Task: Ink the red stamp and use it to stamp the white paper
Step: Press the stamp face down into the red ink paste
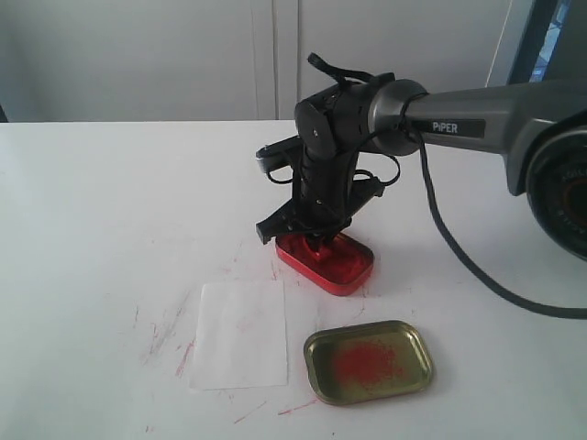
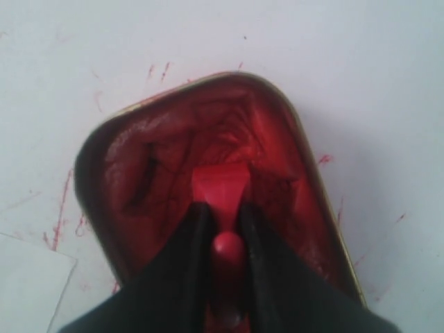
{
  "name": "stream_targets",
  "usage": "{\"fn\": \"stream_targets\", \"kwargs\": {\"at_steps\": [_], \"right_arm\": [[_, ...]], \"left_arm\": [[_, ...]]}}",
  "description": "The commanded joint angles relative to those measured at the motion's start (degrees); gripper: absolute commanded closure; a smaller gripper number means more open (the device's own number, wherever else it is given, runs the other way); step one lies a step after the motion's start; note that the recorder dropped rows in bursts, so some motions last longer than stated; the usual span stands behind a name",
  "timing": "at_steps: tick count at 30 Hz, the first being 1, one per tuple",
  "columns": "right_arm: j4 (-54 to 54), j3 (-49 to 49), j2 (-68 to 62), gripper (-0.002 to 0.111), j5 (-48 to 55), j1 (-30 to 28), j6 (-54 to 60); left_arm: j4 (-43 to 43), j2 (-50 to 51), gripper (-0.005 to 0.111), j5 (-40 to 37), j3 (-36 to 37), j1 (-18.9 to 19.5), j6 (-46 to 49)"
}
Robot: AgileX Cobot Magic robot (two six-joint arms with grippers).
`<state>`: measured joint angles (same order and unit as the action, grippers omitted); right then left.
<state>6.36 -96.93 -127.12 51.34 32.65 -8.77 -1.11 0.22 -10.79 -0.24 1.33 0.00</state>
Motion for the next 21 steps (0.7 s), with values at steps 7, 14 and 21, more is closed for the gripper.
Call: {"fn": "stream_targets", "kwargs": {"at_steps": [7, 14, 21], "right_arm": [[-0.2, 1.4, 1.6, 0.108, 3.4, -0.2, -1.9], [-0.1, 1.4, 2.7, 0.108, 3.7, -0.2, -1.9], [0.2, 1.4, 4.2, 0.108, 0.4, -0.2, -1.9]], "left_arm": [[-0.4, -0.2, 0.107, 0.2, 0.2, 0.1, 0.0], [-0.4, -0.2, 0.107, 0.2, 0.2, -1.2, 0.0], [-0.4, -0.2, 0.107, 0.2, 0.2, -1.2, 0.0]]}}
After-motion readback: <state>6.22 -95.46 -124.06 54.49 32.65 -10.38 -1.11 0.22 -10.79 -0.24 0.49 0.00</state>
